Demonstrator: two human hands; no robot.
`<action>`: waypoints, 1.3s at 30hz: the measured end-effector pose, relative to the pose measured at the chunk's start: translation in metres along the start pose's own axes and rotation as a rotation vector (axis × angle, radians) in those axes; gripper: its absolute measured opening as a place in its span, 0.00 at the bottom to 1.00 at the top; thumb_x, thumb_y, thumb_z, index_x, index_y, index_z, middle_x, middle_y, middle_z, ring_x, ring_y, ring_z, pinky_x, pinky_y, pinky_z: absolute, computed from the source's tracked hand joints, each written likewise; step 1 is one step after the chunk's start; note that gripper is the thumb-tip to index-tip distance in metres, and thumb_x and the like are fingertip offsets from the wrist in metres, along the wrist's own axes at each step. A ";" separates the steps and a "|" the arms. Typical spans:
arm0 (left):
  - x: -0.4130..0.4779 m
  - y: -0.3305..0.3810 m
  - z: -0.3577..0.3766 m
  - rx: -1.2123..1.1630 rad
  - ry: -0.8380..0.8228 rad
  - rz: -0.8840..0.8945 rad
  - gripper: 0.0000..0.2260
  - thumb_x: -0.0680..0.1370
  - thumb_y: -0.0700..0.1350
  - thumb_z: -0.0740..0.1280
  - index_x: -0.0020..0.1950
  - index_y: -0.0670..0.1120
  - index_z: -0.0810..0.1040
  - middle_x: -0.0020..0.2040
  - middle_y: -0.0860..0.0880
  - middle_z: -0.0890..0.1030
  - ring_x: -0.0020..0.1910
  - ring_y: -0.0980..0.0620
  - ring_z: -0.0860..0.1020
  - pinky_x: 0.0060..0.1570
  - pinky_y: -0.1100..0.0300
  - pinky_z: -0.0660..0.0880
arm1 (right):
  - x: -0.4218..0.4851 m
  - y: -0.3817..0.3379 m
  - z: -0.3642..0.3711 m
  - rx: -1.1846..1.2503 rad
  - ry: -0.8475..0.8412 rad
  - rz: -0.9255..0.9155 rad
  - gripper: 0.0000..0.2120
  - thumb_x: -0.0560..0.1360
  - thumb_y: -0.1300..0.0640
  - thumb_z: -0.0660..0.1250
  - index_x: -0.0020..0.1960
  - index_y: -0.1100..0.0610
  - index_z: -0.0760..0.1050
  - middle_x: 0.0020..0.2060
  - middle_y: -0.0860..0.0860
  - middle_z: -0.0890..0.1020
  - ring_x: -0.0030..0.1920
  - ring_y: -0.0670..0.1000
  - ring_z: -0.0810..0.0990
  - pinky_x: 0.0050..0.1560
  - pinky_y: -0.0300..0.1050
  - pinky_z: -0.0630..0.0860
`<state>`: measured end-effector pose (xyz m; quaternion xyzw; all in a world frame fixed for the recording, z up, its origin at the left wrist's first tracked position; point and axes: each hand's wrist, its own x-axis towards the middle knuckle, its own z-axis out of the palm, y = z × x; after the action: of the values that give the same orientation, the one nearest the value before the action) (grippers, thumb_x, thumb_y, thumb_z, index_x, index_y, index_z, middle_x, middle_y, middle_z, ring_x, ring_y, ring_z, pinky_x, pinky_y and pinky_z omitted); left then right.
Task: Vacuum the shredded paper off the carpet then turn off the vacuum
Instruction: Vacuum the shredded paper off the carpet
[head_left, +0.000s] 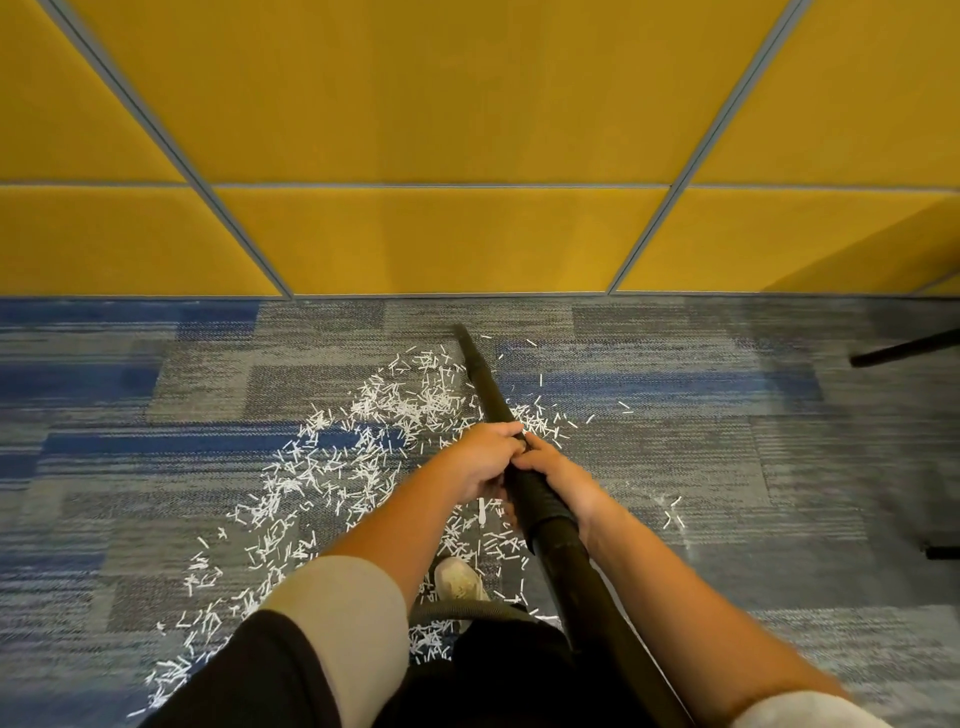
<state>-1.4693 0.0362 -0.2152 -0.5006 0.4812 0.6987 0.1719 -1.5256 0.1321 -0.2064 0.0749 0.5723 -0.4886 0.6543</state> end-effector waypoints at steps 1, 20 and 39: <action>0.000 0.001 0.002 -0.001 -0.008 0.000 0.21 0.81 0.38 0.58 0.72 0.52 0.67 0.58 0.45 0.74 0.51 0.45 0.75 0.56 0.45 0.76 | -0.001 -0.001 -0.002 0.001 0.005 -0.007 0.20 0.77 0.64 0.57 0.66 0.49 0.65 0.36 0.60 0.76 0.23 0.54 0.74 0.22 0.42 0.75; -0.010 -0.003 0.048 0.128 -0.079 0.008 0.20 0.81 0.38 0.58 0.72 0.51 0.67 0.58 0.45 0.75 0.43 0.49 0.76 0.35 0.58 0.75 | -0.029 0.022 -0.037 0.172 0.076 -0.029 0.23 0.78 0.64 0.56 0.70 0.48 0.62 0.36 0.61 0.76 0.24 0.54 0.75 0.23 0.42 0.75; -0.015 -0.006 0.064 0.189 -0.129 -0.003 0.21 0.81 0.39 0.57 0.74 0.52 0.65 0.62 0.43 0.74 0.40 0.50 0.75 0.34 0.57 0.74 | -0.041 0.034 -0.048 0.242 0.092 -0.044 0.19 0.78 0.64 0.57 0.66 0.49 0.64 0.36 0.61 0.75 0.24 0.54 0.74 0.22 0.42 0.74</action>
<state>-1.4932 0.0966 -0.2031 -0.4368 0.5321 0.6807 0.2503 -1.5283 0.2040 -0.2046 0.1631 0.5400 -0.5644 0.6027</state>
